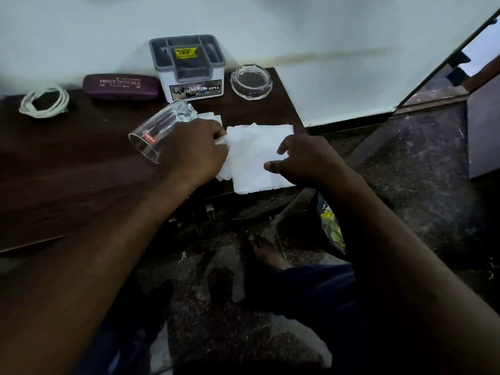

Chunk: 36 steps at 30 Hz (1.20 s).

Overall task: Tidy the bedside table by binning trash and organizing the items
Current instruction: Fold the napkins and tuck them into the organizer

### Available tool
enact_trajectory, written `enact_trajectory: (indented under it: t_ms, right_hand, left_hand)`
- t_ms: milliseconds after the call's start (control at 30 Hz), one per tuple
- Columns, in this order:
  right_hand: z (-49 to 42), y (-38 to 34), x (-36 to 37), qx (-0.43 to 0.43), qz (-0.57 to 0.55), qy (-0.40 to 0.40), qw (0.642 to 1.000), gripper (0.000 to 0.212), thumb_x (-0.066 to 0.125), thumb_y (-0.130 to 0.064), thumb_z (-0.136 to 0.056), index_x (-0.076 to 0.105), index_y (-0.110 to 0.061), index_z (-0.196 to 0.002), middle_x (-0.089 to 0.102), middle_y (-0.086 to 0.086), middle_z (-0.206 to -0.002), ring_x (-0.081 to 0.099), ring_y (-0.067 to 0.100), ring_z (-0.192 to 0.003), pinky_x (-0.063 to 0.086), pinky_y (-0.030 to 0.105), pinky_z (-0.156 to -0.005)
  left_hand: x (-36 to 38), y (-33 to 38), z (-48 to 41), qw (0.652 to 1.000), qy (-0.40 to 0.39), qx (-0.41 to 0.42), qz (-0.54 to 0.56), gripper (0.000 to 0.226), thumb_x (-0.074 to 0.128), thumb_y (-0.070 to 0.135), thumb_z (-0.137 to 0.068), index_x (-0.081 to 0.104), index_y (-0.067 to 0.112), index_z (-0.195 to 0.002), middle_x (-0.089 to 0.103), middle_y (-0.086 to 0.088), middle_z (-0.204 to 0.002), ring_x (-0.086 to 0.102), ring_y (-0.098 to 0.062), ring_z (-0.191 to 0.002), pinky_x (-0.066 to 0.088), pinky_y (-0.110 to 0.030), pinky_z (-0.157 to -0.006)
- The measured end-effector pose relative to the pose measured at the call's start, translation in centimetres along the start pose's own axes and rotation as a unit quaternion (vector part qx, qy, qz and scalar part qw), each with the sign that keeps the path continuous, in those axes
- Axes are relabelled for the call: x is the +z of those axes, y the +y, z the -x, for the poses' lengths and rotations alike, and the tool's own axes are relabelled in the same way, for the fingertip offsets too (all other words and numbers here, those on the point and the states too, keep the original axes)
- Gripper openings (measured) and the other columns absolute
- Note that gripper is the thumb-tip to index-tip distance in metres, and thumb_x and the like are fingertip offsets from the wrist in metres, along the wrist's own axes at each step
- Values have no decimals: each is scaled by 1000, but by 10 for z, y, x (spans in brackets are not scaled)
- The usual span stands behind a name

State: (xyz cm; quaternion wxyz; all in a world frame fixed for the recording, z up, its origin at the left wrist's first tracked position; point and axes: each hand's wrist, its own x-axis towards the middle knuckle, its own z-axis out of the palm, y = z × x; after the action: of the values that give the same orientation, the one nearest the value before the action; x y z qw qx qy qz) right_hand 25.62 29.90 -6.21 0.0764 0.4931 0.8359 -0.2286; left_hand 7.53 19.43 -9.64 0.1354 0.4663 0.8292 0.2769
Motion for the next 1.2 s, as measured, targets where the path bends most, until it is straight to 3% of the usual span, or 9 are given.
enact_trajectory:
  t_ms: [133,233,300,467,600,700,867,1033,1200]
  right_hand:
    - [-4,-7,-1,20,-127,55,990,55,75,-55,-86,68,-16,-123,71,6,-123,64,24,-118,50,37,-104]
    - [-7,-11,-1,50,-258,21,965,66,66,-63,-88,69,-2,-113,76,17,-109,74,33,-102,60,50,-95]
    - [-5,-16,-4,74,-348,-22,934,59,61,-60,-96,68,-4,-115,76,15,-106,77,30,-94,63,45,-87]
    - [2,-22,-12,85,-461,-54,882,62,56,-67,-96,63,-13,-125,78,9,-107,79,24,-92,62,41,-89]
    - [3,-22,-10,93,-528,-81,840,61,64,-69,-90,65,-17,-122,78,13,-109,80,28,-91,62,42,-88]
    - [3,-24,-8,97,-547,-53,830,33,70,-39,-97,67,-13,-118,78,13,-111,79,29,-90,63,38,-82]
    - [-2,-20,-10,109,-541,27,833,11,65,-10,-98,67,-14,-108,75,11,-93,77,22,-73,61,30,-66]
    - [-5,-14,-6,94,-515,62,849,21,78,-24,-91,70,-11,-106,78,9,-95,79,21,-76,60,29,-64]
    - [-5,-14,-8,106,-540,42,834,36,77,-38,-91,69,-6,-106,78,7,-101,79,21,-81,61,28,-65]
  left_hand:
    - [-1,6,-6,969,-2,-80,235,5,79,25,-85,75,22,-87,75,-1,-81,63,-13,-61,48,-27,-59]
    - [-1,9,-7,921,-16,-130,367,4,78,20,-88,74,19,-87,70,-5,-73,44,-8,-42,39,-23,-45]
    - [0,10,-6,906,-16,-139,400,8,80,20,-86,76,16,-92,72,-8,-76,44,-9,-44,39,-24,-45]
    - [2,12,-5,943,-12,-67,326,22,86,25,-80,78,19,-99,80,3,-90,76,-15,-78,61,-36,-72]
    - [3,14,3,988,7,53,145,21,86,36,-78,68,27,-81,69,11,-77,61,-3,-69,46,-28,-64]
    - [4,16,5,990,5,60,127,24,86,42,-77,65,31,-75,64,18,-72,56,2,-64,40,-24,-59]
    - [6,17,3,970,-16,-15,241,34,75,43,-90,67,16,-72,55,9,-57,49,0,-44,35,-15,-47]
    - [10,18,4,929,-78,-108,345,18,73,35,-94,73,22,-81,63,8,-58,54,-11,-44,46,-25,-46]
    - [14,20,6,880,-109,-178,426,7,80,20,-86,75,17,-90,73,-3,-84,55,-10,-49,49,-25,-51]
